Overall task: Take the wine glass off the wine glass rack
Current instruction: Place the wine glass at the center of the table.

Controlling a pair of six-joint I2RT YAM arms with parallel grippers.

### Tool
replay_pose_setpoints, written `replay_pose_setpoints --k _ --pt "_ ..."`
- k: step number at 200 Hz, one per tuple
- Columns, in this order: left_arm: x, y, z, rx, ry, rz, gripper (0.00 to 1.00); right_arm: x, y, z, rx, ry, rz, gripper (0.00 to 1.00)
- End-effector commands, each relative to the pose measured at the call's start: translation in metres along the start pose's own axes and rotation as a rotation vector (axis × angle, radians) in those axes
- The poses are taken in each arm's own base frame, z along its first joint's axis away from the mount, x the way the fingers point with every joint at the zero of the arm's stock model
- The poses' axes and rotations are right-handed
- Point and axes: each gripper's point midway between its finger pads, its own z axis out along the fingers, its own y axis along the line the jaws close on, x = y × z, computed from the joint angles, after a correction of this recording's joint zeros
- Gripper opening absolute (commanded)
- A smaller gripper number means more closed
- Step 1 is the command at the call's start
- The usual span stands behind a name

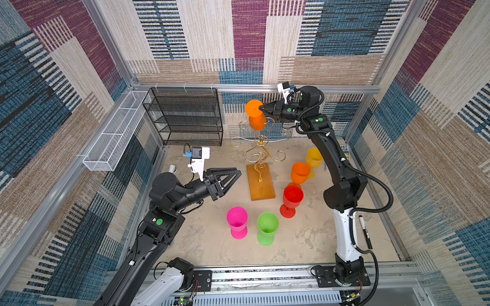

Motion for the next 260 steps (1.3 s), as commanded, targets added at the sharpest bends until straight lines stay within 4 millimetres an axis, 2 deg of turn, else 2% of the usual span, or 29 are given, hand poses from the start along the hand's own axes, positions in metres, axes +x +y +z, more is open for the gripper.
replay_pose_setpoints --k 1,32,56,72,92,100,121,158,211,233,260 --pt "0.001 0.0 -0.001 -0.004 -0.001 0.032 0.48 -0.025 0.038 -0.011 -0.069 -0.101 -0.176 0.0" --pt "0.001 0.0 -0.003 -0.005 -0.003 0.033 0.48 -0.043 0.069 -0.026 -0.079 -0.191 -0.314 0.0" --pt "0.002 -0.001 -0.004 -0.006 -0.005 0.035 0.48 -0.05 0.092 -0.039 -0.09 -0.238 -0.395 0.0" --pt "0.002 0.0 -0.004 -0.01 -0.006 0.036 0.48 -0.049 0.107 -0.047 -0.12 -0.259 -0.432 0.0" --pt "0.002 -0.001 -0.005 -0.007 -0.009 0.043 0.48 -0.04 0.136 -0.064 -0.2 -0.282 -0.472 0.0" --pt "0.001 -0.002 -0.005 -0.005 -0.014 0.048 0.48 -0.032 0.143 -0.07 -0.235 -0.281 -0.467 0.0" --pt "-0.001 -0.003 -0.005 0.006 -0.025 0.058 0.48 -0.008 0.174 -0.095 -0.361 -0.284 -0.48 0.0" --pt "-0.006 -0.012 -0.004 0.054 -0.042 0.069 0.48 0.038 0.222 -0.147 -0.53 -0.317 -0.536 0.0" --pt "-0.02 -0.028 0.008 0.205 -0.066 0.065 0.49 0.115 0.245 -0.205 -0.724 -0.308 -0.544 0.0" --pt "-0.04 -0.04 0.011 0.326 -0.104 0.079 0.52 0.141 0.248 -0.225 -0.789 -0.308 -0.534 0.0" --pt "-0.069 -0.035 0.011 0.42 -0.15 0.084 0.55 0.164 0.254 -0.248 -0.89 -0.32 -0.5 0.0"
